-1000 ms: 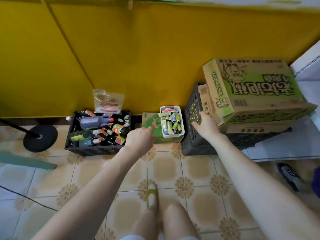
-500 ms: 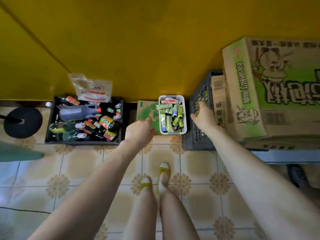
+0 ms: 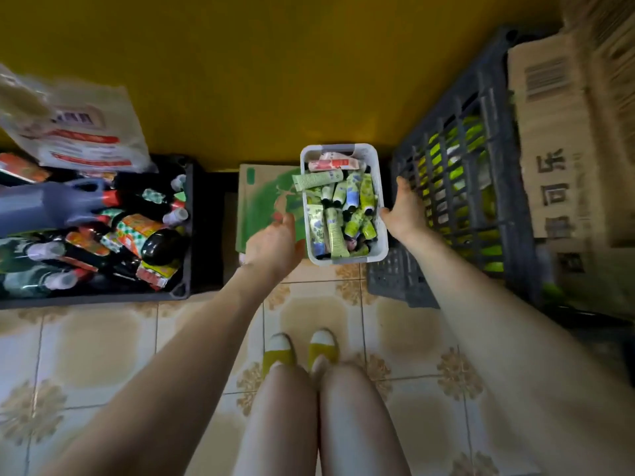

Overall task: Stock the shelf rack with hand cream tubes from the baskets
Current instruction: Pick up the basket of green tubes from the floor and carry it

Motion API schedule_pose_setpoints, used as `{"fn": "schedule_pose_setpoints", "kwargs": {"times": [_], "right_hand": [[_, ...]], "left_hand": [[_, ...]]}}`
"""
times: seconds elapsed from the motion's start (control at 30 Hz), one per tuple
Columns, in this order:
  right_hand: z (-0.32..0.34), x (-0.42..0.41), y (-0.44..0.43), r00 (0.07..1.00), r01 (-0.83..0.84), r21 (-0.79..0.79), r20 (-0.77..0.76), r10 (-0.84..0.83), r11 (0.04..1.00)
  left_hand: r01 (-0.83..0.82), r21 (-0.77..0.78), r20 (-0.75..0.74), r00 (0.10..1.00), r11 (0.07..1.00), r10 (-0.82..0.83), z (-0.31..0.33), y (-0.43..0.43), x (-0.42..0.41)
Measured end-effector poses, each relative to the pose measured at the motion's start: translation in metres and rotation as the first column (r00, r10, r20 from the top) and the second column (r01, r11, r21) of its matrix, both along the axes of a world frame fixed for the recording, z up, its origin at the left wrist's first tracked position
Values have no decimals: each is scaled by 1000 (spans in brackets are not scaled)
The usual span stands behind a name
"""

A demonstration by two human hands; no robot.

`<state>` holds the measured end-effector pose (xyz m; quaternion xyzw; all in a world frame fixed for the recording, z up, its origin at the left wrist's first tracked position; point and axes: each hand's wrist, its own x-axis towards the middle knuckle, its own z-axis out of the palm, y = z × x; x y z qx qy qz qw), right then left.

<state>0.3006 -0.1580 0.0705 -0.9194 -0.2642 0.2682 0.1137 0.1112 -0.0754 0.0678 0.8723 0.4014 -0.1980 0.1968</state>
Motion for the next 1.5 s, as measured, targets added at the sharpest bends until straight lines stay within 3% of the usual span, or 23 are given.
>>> {"fn": "schedule_pose_setpoints", "kwargs": {"times": [0.37, 0.63, 0.87, 1.03, 1.2, 1.5], "right_hand": [[-97, 33, 15, 1000, 28, -2, -6, -28, 1000], [-126, 32, 11, 994, 84, 125, -78, -75, 989], [-120, 27, 4, 985, 118, 238, -149, -83, 964], [-97, 18, -2, 983, 122, 254, -162, -82, 960], [-35, 0, -4, 980, 114, 292, -189, -60, 949], [115, -44, 6, 977, 59, 391, -211, 28, 918]], "left_hand": [[-24, -74, 55, 998, 997, 28, -93, 20, 36], [-32, -181, 291, 953, 983, 84, -113, 20, 38], [-109, -376, 433, 857, 920, 279, -119, 16, 30], [-102, -314, 460, 853, 944, 245, -87, 15, 19], [-182, -364, 456, 820, 914, 345, -27, 11, -5], [-371, -434, 552, 611, 821, 568, 123, 2, -51]]}}
